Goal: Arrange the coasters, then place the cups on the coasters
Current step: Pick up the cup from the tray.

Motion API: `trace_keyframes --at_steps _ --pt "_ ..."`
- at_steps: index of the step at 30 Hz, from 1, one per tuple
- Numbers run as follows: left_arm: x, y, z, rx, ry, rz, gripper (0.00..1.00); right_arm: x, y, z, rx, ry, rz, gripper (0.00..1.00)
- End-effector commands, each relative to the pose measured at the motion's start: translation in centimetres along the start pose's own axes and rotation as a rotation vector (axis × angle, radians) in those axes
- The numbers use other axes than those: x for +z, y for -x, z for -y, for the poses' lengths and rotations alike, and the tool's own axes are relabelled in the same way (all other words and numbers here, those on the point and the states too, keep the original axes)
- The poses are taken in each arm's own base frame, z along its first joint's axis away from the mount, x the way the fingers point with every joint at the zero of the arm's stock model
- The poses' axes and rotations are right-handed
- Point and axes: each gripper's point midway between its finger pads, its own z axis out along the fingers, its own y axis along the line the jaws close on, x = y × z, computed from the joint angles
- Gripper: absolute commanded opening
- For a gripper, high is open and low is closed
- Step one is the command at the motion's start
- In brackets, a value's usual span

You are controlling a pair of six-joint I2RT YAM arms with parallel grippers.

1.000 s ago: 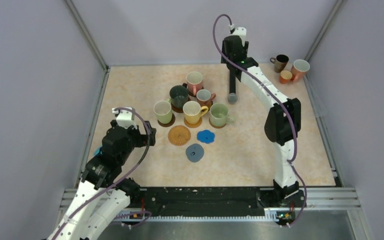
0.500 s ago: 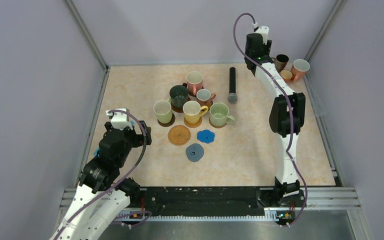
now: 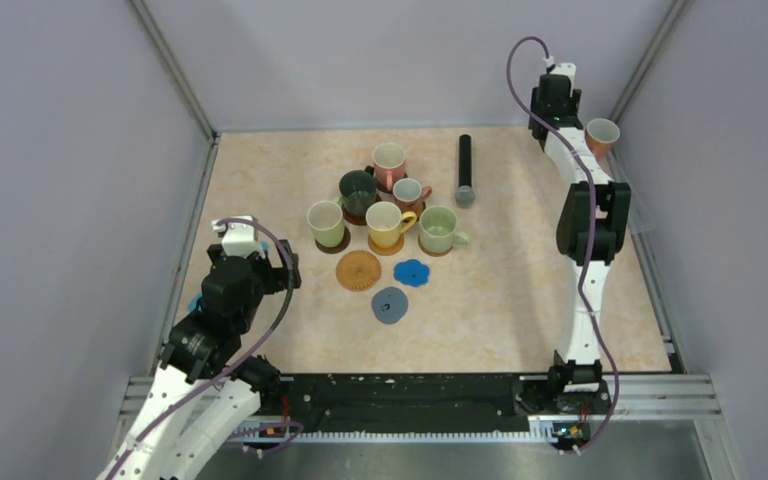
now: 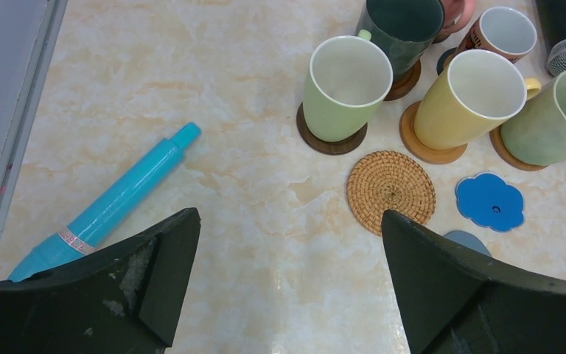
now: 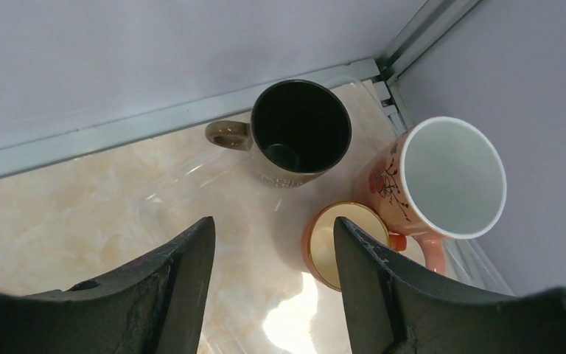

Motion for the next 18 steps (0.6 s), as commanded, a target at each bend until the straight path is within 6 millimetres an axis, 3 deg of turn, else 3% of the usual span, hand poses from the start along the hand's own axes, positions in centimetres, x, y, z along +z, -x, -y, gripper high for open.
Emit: trace_keyframes --at_steps 1,5,7,18 --pt "-0.2 1.7 -0.1 -0.017 0.016 0.045 0.99 1.4 1.7 0.2 0.005 0.042 0.061 0.58" --pt "0.0 1.6 -0.1 -0.015 0.021 0.04 0.99 2.1 2.3 -0.7 0.003 0.089 0.089 0.55" --pt "0.1 1.4 -0.2 -0.012 0.029 0.034 0.99 3.1 2.4 0.5 0.006 0.082 0.095 0.54" --pt "0.3 1.3 -0.5 -0.009 0.047 0.026 0.99 5.2 2.5 0.7 0.032 0.099 0.124 0.54"
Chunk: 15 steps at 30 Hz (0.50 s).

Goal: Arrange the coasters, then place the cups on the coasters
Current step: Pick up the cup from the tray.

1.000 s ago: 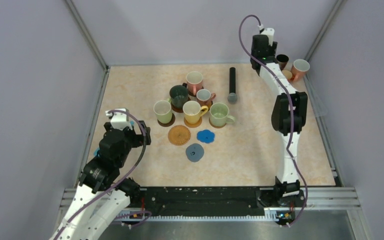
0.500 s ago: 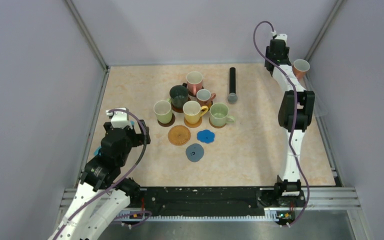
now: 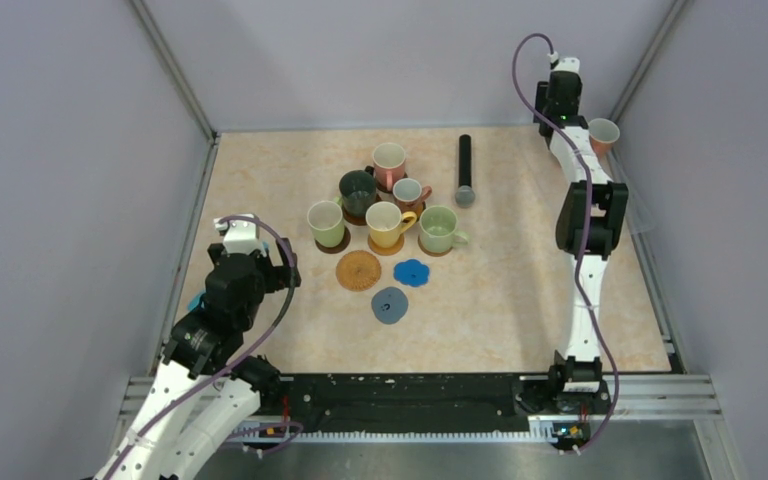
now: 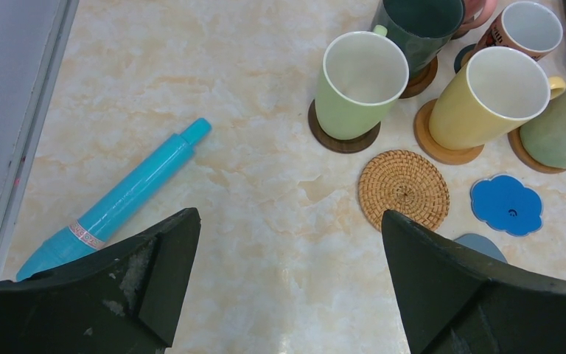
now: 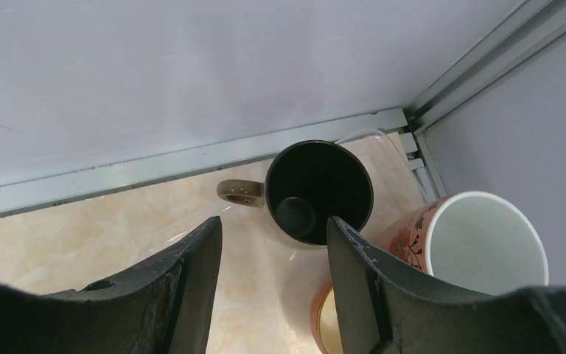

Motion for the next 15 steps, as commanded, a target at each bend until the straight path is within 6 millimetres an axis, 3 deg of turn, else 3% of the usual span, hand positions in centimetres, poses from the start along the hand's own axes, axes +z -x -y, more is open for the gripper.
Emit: trace_keyframes --at_steps 1,4,15 --pt "-0.2 1.6 0.0 -0.022 0.008 0.043 0.99 1.2 2.2 0.8 0.039 0.012 0.084 0.54" --pt "-0.2 1.6 -0.1 -0.021 0.018 0.042 0.99 1.7 2.3 0.5 0.037 0.045 0.102 0.53" --pt "0.0 1.5 -0.4 -0.018 0.038 0.039 0.99 3.3 -1.5 0.1 -0.003 0.063 0.028 0.48"
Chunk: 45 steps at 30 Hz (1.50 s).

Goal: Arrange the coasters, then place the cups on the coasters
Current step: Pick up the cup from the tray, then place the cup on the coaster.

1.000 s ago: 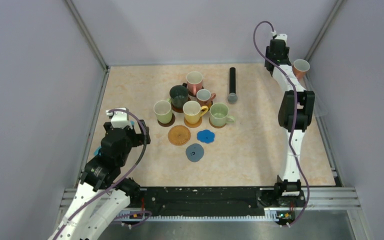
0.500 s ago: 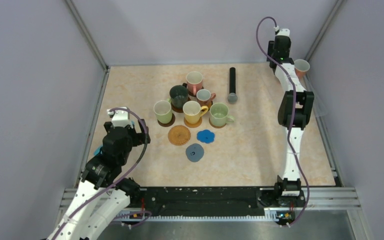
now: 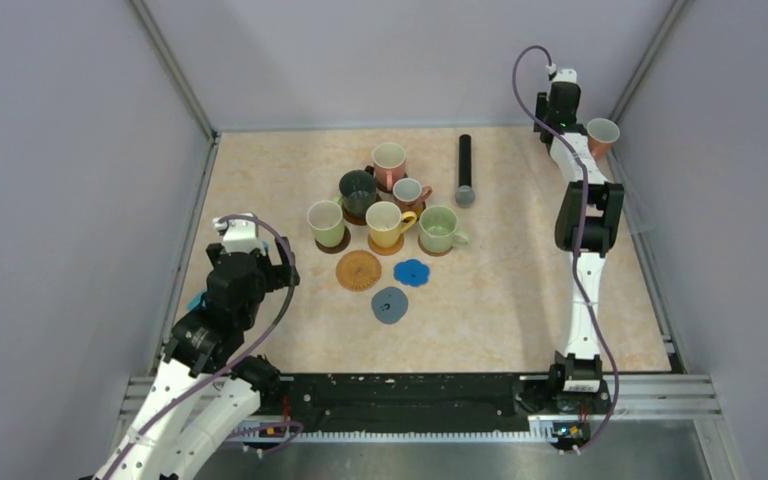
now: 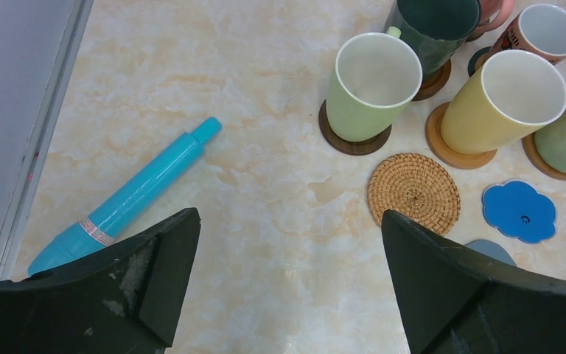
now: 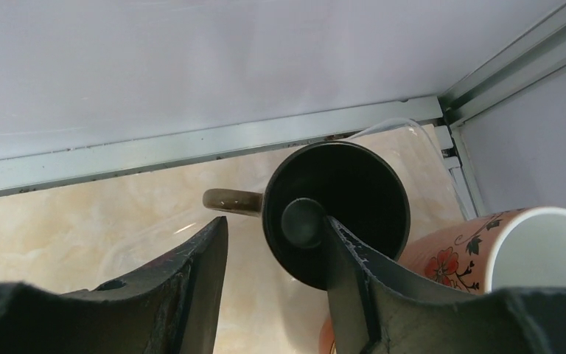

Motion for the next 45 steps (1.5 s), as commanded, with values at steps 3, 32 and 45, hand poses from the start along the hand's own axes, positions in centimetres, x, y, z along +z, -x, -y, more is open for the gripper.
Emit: trace_keyframes --at_steps 3,32,45 --pt "0.2 1.3 0.2 -0.009 0.008 0.022 0.99 0.1 1.5 0.4 -0.015 0.016 0.039 0.41" --pt "-0.2 1.6 0.3 -0.014 -0.009 0.042 0.99 -9.7 12.2 -2.0 0.082 0.223 0.183 0.0" --pt "-0.7 1.9 1.1 -0.02 -0.069 0.061 0.99 -21.1 9.9 -4.9 0.237 0.36 0.063 0.0"
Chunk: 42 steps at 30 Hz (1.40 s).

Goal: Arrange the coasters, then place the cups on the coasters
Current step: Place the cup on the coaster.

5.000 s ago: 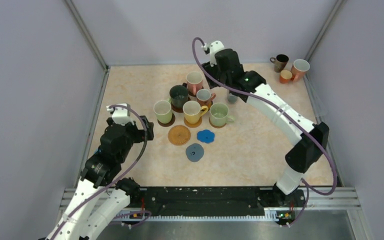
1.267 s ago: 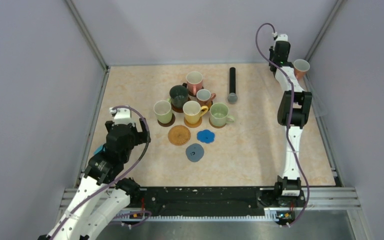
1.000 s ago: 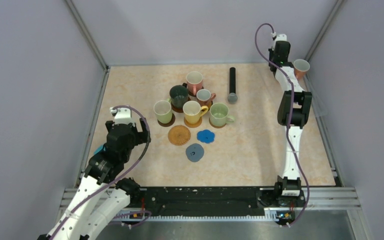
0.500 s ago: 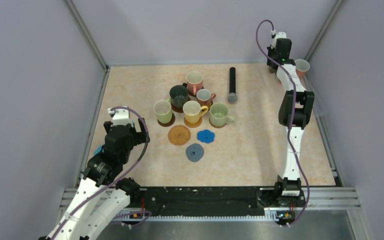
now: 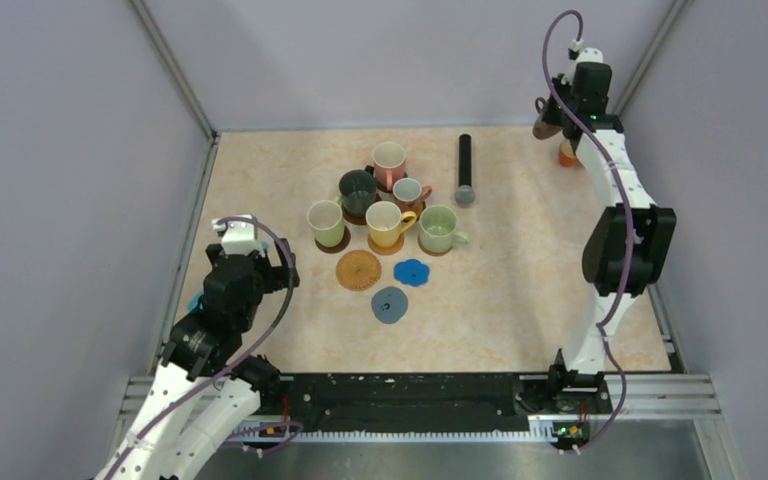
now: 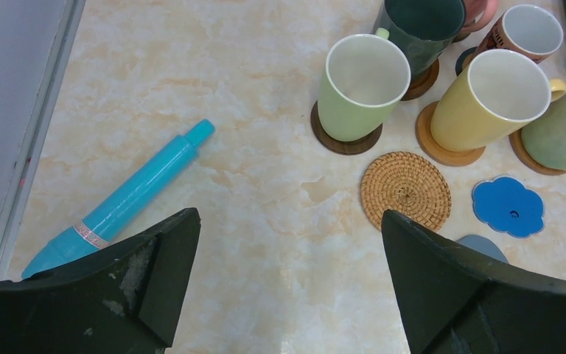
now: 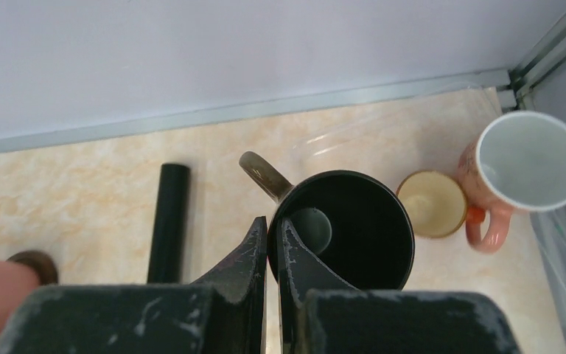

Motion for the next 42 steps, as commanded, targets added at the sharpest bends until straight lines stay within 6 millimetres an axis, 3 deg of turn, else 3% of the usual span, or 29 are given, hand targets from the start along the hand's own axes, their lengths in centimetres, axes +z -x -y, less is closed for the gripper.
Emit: trace_keyframes --at_steps 1,4,13,19,23,29,34,42 --pt "-0.4 1.7 1.0 -0.018 -0.054 0.046 0.99 -5.4 0.9 -5.0 0.025 0.093 0.027 0.0" --pt "-0.2 1.6 1.3 -0.015 -0.063 0.038 0.99 -7.5 -0.6 -6.6 -0.017 0.105 0.006 0.0" --pt "0.0 1.3 1.4 -0.008 -0.064 0.021 0.99 -15.7 -1.1 -11.0 -0.056 0.203 0.042 0.0" --pt "0.0 1.3 0.7 -0.011 -0.027 0.025 0.99 -22.4 -0.2 -16.4 -0.116 0.36 0.11 0.0" --pt "0.1 1.3 0.5 -0.007 -0.011 0.023 0.99 -25.9 -0.9 -20.6 -0.121 0.489 0.111 0.0" --pt "0.2 1.2 0.2 -0.007 0.009 0.019 0.99 -30.4 -5.1 -27.2 -0.167 0.681 0.055 0.0" --pt "0.1 1.4 -0.1 -0.012 0.021 0.027 0.99 -32.8 -9.4 -31.2 -0.153 0.812 -0.005 0.0" --pt "-0.3 2.0 -0.7 -0.024 0.046 0.057 0.99 -33.1 -16.1 -36.4 -0.293 0.918 -0.036 0.0"
